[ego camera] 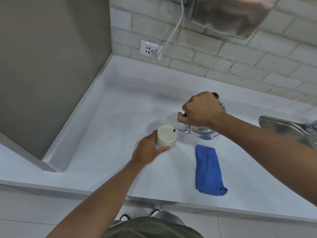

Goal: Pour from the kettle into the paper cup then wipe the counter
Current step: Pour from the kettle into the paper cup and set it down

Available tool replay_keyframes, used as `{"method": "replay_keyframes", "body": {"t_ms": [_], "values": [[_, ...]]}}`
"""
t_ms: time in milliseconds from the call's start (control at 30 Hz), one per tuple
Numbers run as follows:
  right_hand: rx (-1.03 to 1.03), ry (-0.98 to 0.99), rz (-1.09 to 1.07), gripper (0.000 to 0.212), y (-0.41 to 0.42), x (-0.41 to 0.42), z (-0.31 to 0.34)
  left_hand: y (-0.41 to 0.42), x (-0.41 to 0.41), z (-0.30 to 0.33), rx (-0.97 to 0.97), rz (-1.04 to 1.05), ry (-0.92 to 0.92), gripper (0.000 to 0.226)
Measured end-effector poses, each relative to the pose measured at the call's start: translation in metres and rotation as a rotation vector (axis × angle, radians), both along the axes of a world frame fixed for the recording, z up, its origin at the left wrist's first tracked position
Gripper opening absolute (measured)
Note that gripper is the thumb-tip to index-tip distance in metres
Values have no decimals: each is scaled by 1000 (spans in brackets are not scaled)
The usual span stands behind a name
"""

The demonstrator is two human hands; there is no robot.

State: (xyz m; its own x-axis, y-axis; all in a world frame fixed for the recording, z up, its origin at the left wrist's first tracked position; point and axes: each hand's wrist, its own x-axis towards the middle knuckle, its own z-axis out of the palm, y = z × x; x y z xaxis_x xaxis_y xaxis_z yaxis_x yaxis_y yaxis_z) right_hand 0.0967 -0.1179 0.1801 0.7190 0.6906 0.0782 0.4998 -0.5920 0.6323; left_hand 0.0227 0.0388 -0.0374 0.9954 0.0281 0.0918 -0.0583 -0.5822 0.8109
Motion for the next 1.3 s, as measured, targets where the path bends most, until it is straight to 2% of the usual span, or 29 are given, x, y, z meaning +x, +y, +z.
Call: {"method": "replay_keyframes", "body": {"t_ms": [1300], "values": [[22, 2, 19, 47, -5, 2, -4, -2, 0, 0, 10, 17, 4, 68]]}}
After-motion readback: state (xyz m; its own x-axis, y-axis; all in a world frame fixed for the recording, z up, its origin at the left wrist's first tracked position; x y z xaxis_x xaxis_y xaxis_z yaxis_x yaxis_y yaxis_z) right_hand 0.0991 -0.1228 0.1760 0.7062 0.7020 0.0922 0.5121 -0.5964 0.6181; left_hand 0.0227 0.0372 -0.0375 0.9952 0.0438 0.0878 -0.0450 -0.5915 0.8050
